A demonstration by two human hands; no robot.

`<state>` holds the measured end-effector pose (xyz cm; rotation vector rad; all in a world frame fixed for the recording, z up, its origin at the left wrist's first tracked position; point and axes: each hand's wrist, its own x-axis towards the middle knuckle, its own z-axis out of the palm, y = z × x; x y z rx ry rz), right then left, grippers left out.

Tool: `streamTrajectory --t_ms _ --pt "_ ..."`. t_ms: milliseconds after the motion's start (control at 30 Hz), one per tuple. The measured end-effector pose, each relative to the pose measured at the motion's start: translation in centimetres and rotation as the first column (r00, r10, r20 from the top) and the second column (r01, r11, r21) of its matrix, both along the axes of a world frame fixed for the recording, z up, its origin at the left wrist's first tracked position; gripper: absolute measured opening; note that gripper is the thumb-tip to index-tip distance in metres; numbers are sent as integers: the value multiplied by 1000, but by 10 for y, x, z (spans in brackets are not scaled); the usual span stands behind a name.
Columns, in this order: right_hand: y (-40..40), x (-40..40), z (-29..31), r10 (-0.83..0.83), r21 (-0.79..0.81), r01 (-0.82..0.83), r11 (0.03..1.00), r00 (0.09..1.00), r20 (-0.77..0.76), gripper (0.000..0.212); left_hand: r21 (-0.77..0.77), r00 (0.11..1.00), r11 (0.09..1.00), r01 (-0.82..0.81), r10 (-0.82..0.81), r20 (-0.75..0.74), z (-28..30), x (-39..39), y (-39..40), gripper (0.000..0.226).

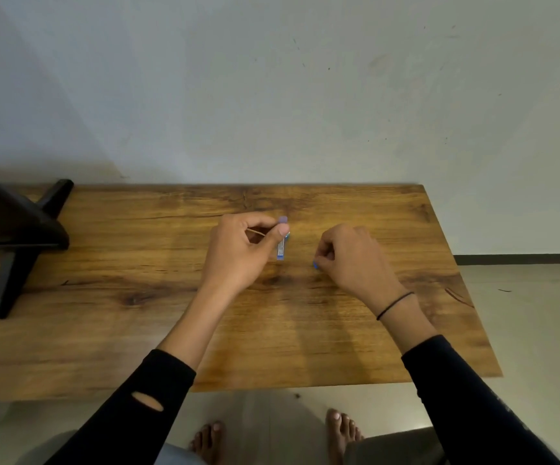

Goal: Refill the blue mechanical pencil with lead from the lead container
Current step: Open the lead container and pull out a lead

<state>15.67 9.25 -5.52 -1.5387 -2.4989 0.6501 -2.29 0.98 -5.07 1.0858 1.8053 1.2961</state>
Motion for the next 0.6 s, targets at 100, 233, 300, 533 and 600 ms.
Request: streamTrajectory --t_ms 100,233,300,533,600 --pt "-2 -3 0 -48 27 47 999 999 19 12 -1 1000 1000 -1 1 31 1 2 -1 5" --pt "1 0 11 -121 -13 122 992 956 -268 20 27 986 999 -39 34 162 9 6 -2 6" --pt "0 0 21 -213 -270 88 959 853 -477 30 45 958 996 -76 60 279 15 8 -2 1" --pt "-12 -15 28 -422 -609 -266 747 519 -744 20 54 812 975 -215 148 564 23 18 1 4" --pt "-10 -17 29 -472 -605 -267 750 424 -773 14 57 762 981 -188 109 639 22 18 2 6"
